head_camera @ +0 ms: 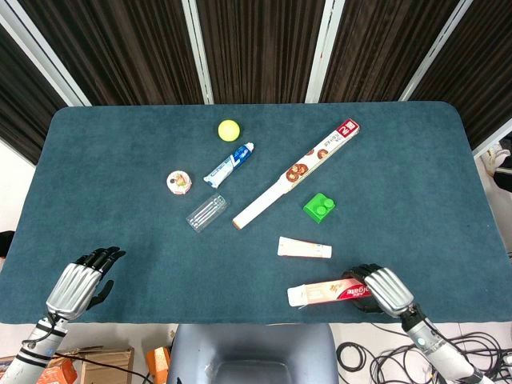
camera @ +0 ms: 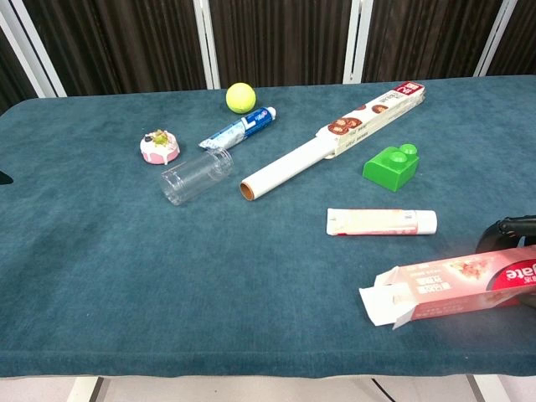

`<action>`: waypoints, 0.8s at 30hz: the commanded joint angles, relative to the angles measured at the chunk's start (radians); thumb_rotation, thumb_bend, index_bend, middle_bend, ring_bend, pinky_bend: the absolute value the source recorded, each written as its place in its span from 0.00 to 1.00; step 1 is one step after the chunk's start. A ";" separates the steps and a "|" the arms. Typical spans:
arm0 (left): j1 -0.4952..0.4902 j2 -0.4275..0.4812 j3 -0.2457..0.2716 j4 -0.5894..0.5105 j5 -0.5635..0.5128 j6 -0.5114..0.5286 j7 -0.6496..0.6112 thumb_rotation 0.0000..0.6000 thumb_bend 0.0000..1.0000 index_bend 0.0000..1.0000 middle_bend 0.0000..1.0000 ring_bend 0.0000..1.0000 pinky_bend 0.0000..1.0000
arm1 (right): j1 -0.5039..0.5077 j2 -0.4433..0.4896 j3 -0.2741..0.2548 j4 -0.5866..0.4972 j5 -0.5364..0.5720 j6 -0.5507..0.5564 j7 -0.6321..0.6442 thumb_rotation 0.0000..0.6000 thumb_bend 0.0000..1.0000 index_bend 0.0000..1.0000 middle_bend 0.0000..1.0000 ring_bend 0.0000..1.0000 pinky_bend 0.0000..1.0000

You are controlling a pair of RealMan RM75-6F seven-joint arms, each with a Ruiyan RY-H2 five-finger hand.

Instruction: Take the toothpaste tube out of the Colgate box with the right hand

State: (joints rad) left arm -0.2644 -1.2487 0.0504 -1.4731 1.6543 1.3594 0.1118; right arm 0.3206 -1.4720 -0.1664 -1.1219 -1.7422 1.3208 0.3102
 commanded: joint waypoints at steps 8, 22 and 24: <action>0.004 0.003 0.001 -0.003 0.004 0.010 0.000 1.00 0.46 0.22 0.21 0.22 0.46 | -0.041 0.024 0.021 -0.003 0.001 0.096 -0.017 1.00 0.18 0.00 0.00 0.00 0.18; 0.034 0.013 -0.010 -0.012 0.001 0.069 0.003 1.00 0.46 0.21 0.20 0.22 0.46 | -0.277 0.094 0.165 -0.214 0.237 0.407 -0.189 1.00 0.17 0.00 0.00 0.00 0.21; 0.038 0.012 -0.018 -0.014 -0.017 0.069 0.010 1.00 0.46 0.21 0.20 0.21 0.46 | -0.296 0.098 0.177 -0.244 0.260 0.416 -0.237 1.00 0.17 0.00 0.00 0.00 0.23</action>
State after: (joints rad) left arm -0.2289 -1.2359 0.0367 -1.4860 1.6434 1.4282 0.1179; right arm 0.0821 -1.3716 -0.0378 -1.3058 -1.5538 1.6891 0.1618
